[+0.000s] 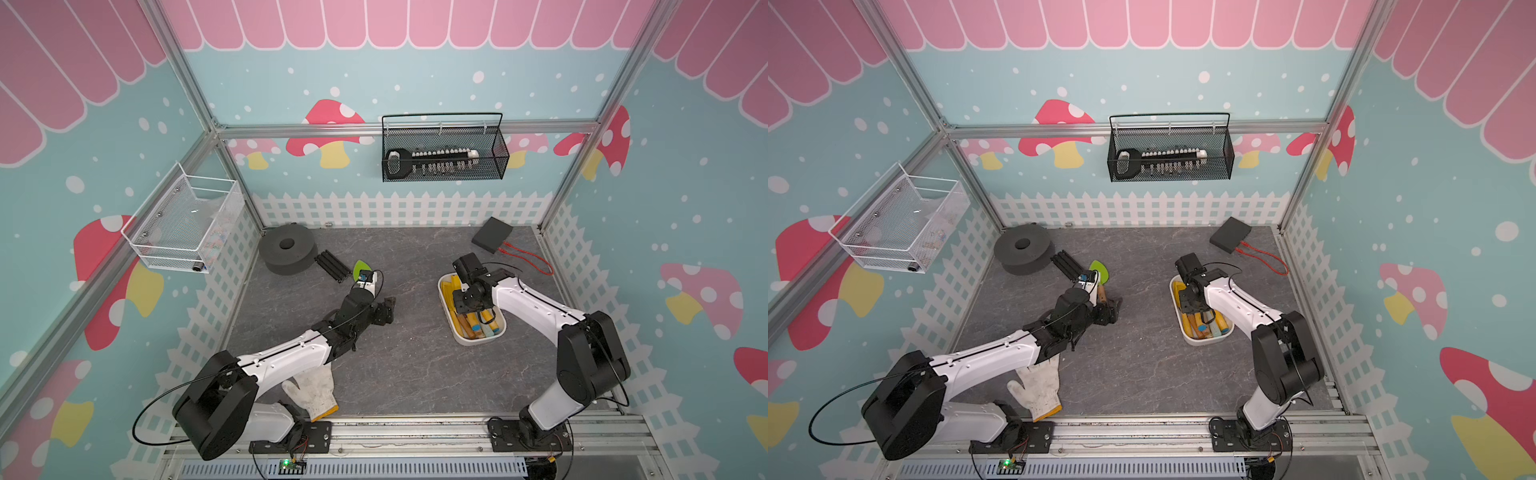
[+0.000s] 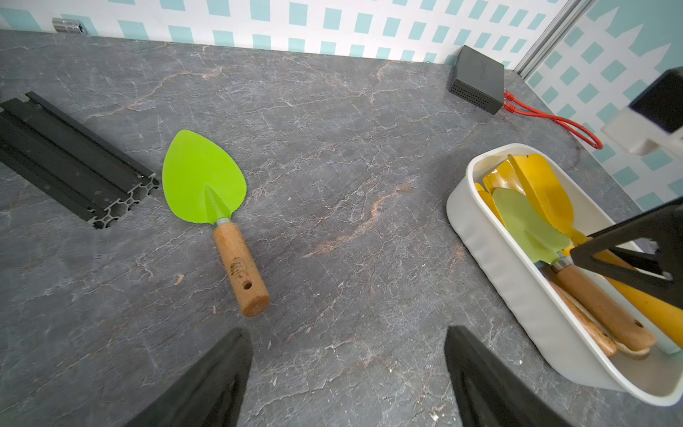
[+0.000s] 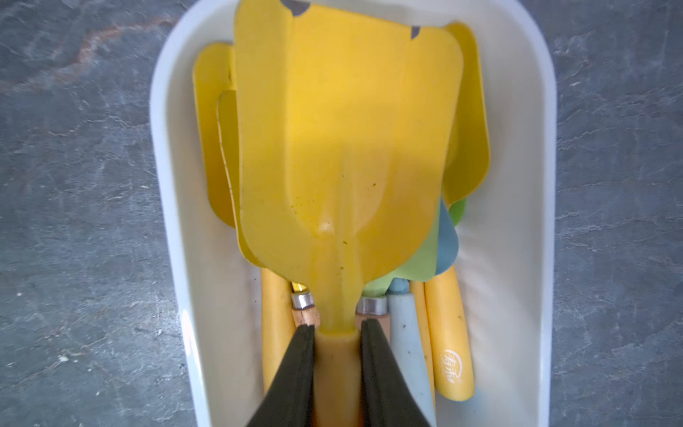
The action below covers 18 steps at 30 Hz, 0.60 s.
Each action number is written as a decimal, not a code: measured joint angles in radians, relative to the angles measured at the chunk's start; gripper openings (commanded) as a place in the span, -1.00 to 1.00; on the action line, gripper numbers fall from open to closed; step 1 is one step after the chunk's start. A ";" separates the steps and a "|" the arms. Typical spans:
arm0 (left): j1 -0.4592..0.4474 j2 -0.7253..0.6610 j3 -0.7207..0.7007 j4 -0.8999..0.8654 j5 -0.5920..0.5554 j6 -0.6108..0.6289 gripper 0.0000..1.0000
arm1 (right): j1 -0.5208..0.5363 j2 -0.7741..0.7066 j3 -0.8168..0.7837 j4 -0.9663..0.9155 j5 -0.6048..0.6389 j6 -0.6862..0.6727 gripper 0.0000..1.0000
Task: Take the shovel out of the storage box
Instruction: Pick up the shovel from the storage box.
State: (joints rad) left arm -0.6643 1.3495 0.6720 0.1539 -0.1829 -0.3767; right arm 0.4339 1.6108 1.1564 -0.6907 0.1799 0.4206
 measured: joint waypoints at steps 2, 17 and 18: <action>0.000 -0.001 0.000 -0.002 0.000 0.001 0.72 | 0.000 -0.020 -0.005 -0.002 -0.012 0.000 -0.71; 0.000 -0.012 0.004 -0.062 -0.076 0.006 0.73 | 0.041 -0.045 0.032 0.013 -0.182 -0.001 -0.69; 0.000 -0.011 0.004 -0.065 -0.083 0.006 0.73 | 0.049 -0.036 0.043 0.015 -0.190 -0.001 -0.68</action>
State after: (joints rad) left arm -0.6640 1.3380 0.6758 0.0887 -0.2661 -0.3702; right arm 0.4828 1.5749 1.1992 -0.6758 -0.0101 0.4194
